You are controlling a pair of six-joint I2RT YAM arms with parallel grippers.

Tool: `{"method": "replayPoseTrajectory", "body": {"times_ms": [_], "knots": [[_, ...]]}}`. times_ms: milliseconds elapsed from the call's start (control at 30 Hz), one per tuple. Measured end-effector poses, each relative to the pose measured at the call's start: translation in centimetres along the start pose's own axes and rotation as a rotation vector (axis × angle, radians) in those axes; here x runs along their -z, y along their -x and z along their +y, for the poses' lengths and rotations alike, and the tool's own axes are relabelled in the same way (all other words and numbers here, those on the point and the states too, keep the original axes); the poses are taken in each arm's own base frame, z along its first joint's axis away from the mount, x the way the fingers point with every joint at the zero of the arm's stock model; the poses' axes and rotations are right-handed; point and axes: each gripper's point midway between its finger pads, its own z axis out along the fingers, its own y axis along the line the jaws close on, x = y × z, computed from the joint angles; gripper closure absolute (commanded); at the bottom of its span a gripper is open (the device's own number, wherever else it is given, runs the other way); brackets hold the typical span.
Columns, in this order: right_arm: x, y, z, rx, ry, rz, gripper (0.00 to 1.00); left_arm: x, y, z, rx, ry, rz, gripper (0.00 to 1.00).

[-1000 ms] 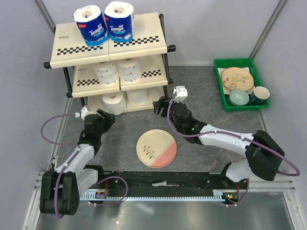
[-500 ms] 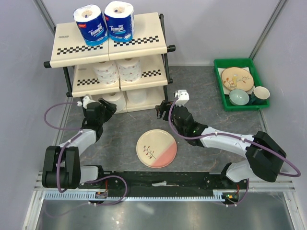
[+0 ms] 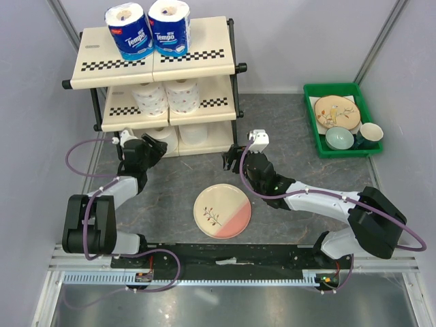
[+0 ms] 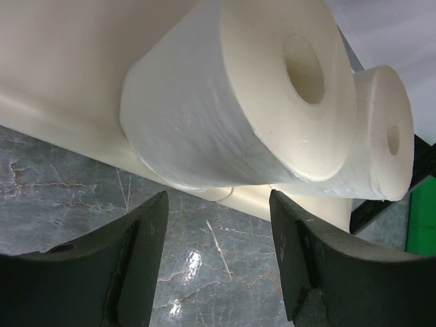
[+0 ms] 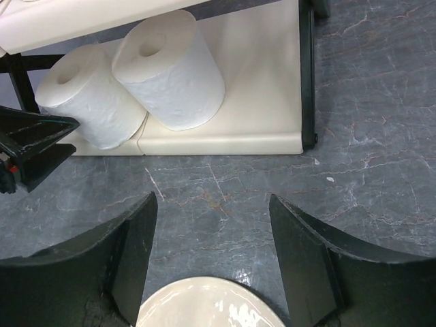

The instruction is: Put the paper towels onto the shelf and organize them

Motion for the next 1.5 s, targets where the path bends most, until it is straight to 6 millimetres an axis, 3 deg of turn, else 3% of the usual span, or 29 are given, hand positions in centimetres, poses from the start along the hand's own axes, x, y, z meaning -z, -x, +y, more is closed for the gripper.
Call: {"method": "replayPoseTrajectory", "body": {"times_ms": [233, 367, 600, 1000, 1300, 1500], "knots": [[0.1, -0.4, -0.2, -0.003, -0.004, 0.009, 0.25, 1.8, 0.9, -1.2, -0.027, -0.081, -0.057, 0.33], [0.1, -0.5, -0.2, -0.007, -0.005, 0.010, 0.25, 2.2, 0.2, -0.5, -0.021, -0.109, -0.084, 0.32], [0.2, -0.7, -0.4, -0.005, -0.009, 0.016, 0.25, 1.8, -1.7, 1.2, 0.041, -0.113, -0.085, 0.33], [0.3, -1.2, -0.8, 0.001, -0.015, 0.027, 0.24, 1.2, 0.5, -0.5, 0.051, -0.168, -0.168, 0.33], [0.3, -1.4, -0.9, 0.006, -0.019, 0.032, 0.24, -0.5, -0.5, 0.3, 0.059, -0.156, -0.152, 0.34], [0.4, -1.8, -1.2, 0.014, -0.026, 0.044, 0.24, -1.2, 0.4, -1.0, 0.059, -0.186, -0.167, 0.34]]}}
